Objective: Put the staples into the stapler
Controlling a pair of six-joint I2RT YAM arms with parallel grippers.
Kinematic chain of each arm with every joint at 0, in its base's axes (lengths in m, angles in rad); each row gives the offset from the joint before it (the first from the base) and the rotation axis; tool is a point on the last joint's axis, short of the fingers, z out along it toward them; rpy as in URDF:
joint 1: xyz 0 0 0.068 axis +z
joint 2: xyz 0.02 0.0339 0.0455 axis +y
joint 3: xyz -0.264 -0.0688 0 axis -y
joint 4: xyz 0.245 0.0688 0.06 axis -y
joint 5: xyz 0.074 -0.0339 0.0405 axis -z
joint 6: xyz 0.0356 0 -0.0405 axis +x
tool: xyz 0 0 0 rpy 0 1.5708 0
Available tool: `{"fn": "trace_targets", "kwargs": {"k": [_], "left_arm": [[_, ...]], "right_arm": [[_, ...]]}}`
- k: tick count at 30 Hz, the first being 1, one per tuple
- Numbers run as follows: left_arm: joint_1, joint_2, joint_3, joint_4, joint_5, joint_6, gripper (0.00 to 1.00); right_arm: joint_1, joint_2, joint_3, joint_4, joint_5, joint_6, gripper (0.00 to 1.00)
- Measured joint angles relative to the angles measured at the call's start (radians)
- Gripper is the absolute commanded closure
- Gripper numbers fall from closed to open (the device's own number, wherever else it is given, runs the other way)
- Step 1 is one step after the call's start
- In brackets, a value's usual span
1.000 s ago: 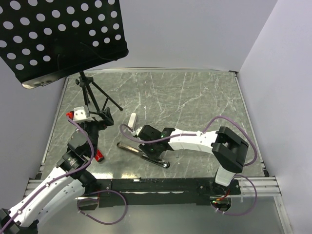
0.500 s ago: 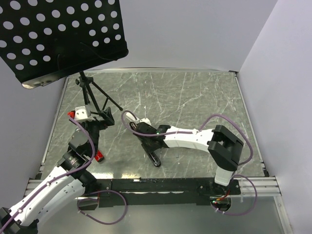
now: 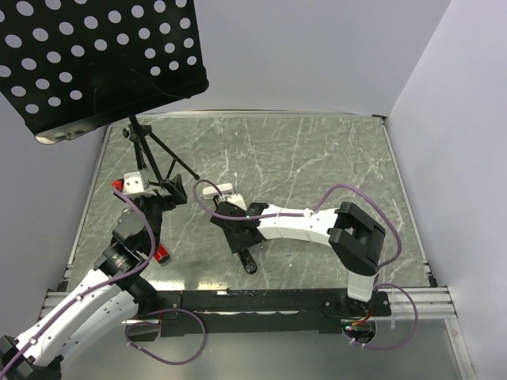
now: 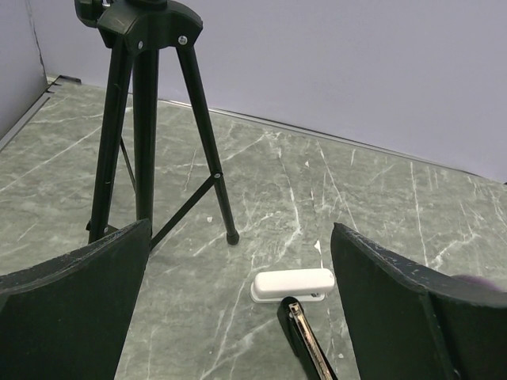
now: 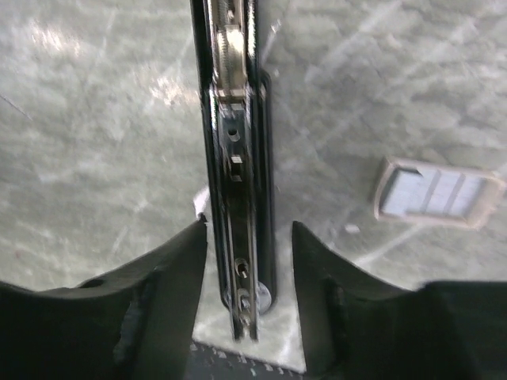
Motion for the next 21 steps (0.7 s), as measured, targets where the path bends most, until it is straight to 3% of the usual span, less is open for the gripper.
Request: {"fn": "trace_targets", "kwargs": {"k": [11, 21], "left_arm": [[0.000, 0.003, 0.000, 0.000, 0.004, 0.000, 0.01], [0.000, 0.001, 0.000, 0.000, 0.012, 0.000, 0.01]], "right_arm": [[-0.050, -0.177, 0.021, -0.202, -0.012, 0.035, 0.37], [-0.243, -0.287, -0.186, -0.249, -0.085, 0.064, 0.49]]}}
